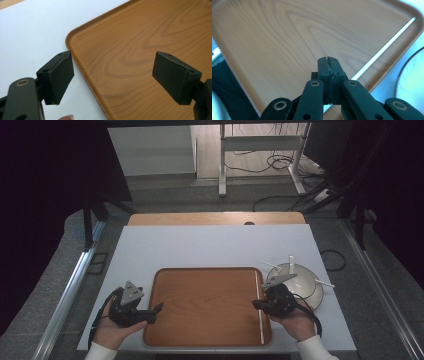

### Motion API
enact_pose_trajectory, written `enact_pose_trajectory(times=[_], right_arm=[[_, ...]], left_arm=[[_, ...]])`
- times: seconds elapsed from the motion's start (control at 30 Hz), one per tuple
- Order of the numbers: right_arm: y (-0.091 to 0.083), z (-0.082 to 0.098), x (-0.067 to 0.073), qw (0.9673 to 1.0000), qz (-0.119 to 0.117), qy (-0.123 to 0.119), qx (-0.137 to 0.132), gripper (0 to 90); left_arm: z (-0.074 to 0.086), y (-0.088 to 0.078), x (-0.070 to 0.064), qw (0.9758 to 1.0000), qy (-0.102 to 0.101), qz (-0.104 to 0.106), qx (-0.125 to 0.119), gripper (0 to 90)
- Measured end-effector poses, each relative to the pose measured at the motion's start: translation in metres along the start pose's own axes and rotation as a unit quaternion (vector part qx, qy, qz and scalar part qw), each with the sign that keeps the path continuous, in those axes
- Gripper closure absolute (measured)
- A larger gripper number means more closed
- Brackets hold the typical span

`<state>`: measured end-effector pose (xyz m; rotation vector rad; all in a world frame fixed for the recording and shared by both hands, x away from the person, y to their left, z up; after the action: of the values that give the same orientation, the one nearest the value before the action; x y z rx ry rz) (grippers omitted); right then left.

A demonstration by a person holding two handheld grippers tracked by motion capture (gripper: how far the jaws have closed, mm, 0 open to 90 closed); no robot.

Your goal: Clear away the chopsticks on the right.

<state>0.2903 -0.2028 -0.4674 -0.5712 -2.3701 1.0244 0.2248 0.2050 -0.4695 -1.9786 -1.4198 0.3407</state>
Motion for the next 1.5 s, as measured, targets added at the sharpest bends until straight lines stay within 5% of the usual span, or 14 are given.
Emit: enact_pose_trajectory(times=[0.13,0.3,0.5,0.73,0.87,1.17,1.37,1.5], right_arm=[[-0.013,0.0,-0.002,0.9997,-0.002,-0.005,-0.022,80.5],[-0.035,0.004,-0.011,0.9982,0.005,-0.012,-0.059,51.2],[-0.054,0.008,-0.022,0.997,0.021,-0.005,-0.074,35.2],[-0.081,0.015,-0.033,0.9961,0.036,-0.009,-0.08,32.6],[-0.094,0.019,-0.037,0.9967,0.048,-0.024,-0.062,34.3],[-0.112,0.031,-0.052,0.9949,0.084,-0.005,-0.056,34.8],[-0.128,0.03,-0.051,0.9918,0.111,-0.02,-0.06,37.8],[-0.133,0.034,-0.061,0.9914,0.125,-0.012,-0.036,38.4]], left_arm=[[0.0,0.001,-0.002,1.0,0.004,0.004,0.001,16.8],[-0.001,-0.001,-0.001,0.9999,-0.011,0.012,-0.005,17.1],[-0.001,0.0,-0.001,0.9998,-0.013,0.015,-0.004,17.3],[-0.003,-0.001,-0.003,0.9998,-0.008,0.018,-0.004,17.5],[-0.003,0.0,-0.004,0.9998,-0.008,0.019,-0.003,17.6],[-0.003,-0.001,-0.003,0.9999,-0.009,0.013,-0.005,17.6],[-0.003,-0.004,-0.003,0.9998,-0.016,0.013,-0.009,17.6],[-0.002,-0.004,-0.001,0.9997,-0.019,0.012,-0.009,17.6]])
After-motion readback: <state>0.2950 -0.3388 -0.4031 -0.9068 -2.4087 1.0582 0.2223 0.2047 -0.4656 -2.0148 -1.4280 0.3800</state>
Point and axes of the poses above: each handheld gripper's, and its own axes: y roughly forward along the jaws, z roughly out of its underside, x roughly to its left, the point moved 1 cm from there along y, roughly forward along the jaws, and after that the axes turned 10 degrees about -z, right-handed, at the moved point
